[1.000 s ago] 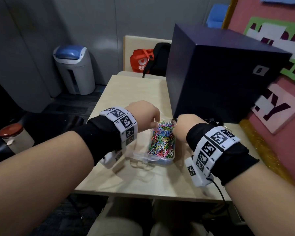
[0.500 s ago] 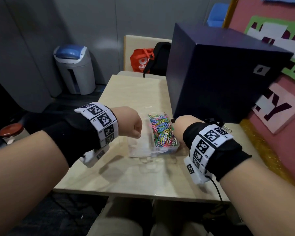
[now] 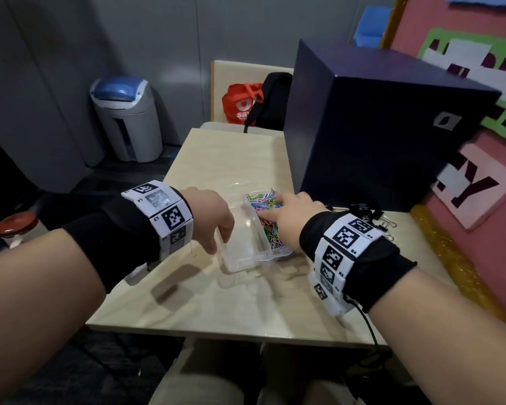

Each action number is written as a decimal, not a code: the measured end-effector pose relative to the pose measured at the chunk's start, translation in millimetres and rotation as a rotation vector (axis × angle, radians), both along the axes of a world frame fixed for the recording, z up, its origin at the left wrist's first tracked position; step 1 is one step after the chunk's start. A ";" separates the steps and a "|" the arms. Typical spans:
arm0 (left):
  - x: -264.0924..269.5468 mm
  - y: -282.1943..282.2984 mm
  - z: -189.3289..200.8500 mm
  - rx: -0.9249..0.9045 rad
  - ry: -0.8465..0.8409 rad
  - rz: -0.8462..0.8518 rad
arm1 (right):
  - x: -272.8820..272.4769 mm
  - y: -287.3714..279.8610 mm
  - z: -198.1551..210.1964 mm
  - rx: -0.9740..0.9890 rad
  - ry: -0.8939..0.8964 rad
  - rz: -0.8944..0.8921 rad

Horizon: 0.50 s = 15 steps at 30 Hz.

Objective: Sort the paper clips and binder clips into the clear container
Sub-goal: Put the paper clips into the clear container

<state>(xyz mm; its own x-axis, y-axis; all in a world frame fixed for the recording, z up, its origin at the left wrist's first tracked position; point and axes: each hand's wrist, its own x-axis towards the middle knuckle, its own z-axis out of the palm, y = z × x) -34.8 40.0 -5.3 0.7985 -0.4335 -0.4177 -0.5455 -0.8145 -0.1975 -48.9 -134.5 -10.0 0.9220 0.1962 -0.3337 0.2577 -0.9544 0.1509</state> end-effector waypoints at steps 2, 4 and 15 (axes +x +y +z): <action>1.1 1.0 -3.6 -0.032 -0.009 -0.008 | 1.2 -0.8 0.6 -0.044 0.005 -0.019; 1.6 0.9 -6.5 -0.077 0.000 -0.010 | 1.0 -0.9 -0.9 -0.022 -0.019 -0.012; -8.6 -16.1 -13.6 -0.143 0.029 -0.035 | -4.3 10.4 -14.1 0.182 -0.168 0.034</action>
